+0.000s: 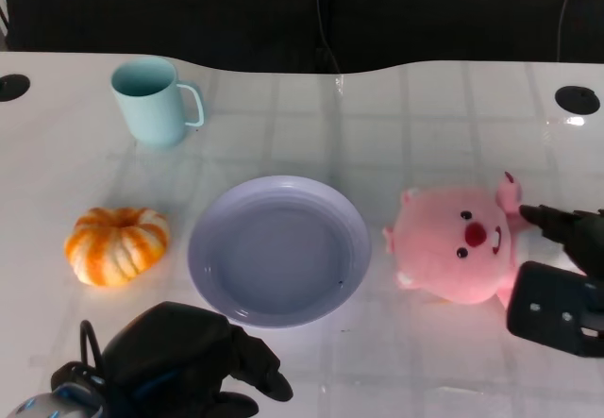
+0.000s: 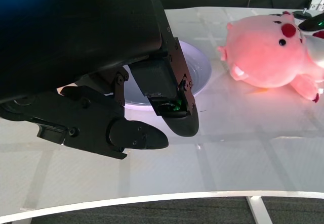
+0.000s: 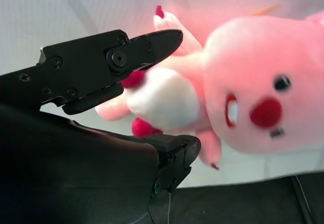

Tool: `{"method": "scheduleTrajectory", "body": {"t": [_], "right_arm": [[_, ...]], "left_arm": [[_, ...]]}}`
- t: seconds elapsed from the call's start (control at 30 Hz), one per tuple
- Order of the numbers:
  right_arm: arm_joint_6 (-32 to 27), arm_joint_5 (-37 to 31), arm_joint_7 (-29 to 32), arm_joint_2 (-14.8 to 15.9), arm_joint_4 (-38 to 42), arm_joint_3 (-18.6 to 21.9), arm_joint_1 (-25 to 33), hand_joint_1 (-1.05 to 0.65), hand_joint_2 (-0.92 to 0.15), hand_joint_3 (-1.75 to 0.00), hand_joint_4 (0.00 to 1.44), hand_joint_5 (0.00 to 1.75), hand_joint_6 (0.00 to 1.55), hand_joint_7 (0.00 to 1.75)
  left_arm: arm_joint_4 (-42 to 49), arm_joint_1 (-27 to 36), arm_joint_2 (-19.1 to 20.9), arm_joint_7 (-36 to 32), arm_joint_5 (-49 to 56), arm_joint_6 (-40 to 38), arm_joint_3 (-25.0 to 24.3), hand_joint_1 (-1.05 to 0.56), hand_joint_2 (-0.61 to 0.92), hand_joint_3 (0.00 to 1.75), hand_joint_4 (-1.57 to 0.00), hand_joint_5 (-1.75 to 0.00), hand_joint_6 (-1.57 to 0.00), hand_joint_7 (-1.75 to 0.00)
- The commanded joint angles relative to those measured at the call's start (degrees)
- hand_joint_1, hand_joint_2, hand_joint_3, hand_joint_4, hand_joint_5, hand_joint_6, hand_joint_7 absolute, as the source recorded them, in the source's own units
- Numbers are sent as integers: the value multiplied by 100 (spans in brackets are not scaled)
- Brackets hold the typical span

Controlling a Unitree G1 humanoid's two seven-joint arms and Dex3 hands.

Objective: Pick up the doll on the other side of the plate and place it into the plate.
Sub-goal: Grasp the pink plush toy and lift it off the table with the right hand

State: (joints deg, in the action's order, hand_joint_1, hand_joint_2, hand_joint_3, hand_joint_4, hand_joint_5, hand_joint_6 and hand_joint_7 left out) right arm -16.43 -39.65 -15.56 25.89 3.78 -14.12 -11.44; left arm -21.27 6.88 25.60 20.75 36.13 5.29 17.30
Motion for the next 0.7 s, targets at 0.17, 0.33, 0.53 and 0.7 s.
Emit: {"method": "scheduleTrajectory", "body": {"t": [0.17,0.33,0.53,0.7], "right_arm": [[26,-149,-132,-73,1385,-554,-827,-60,-92,-4,17,20,33,3],[308,13,-37,-186,2432,-671,-1385,-59,-92,-6,34,14,44,3],[754,79,646,-387,3470,-737,-1824,-52,-92,-8,56,11,63,6],[1045,354,1700,-651,3939,-485,-1911,-22,-92,-11,93,63,101,7]], "left_arm": [[-212,137,103,112,-12,-76,-65,-26,92,27,-76,-123,-109,0],[-447,299,127,113,16,-131,-73,-25,92,26,-76,-130,-110,0],[-639,377,138,233,-15,-224,-117,-25,92,25,-75,-130,-110,0],[-728,428,77,302,-1,-367,-88,-26,92,26,-74,-130,-110,-1]]}}
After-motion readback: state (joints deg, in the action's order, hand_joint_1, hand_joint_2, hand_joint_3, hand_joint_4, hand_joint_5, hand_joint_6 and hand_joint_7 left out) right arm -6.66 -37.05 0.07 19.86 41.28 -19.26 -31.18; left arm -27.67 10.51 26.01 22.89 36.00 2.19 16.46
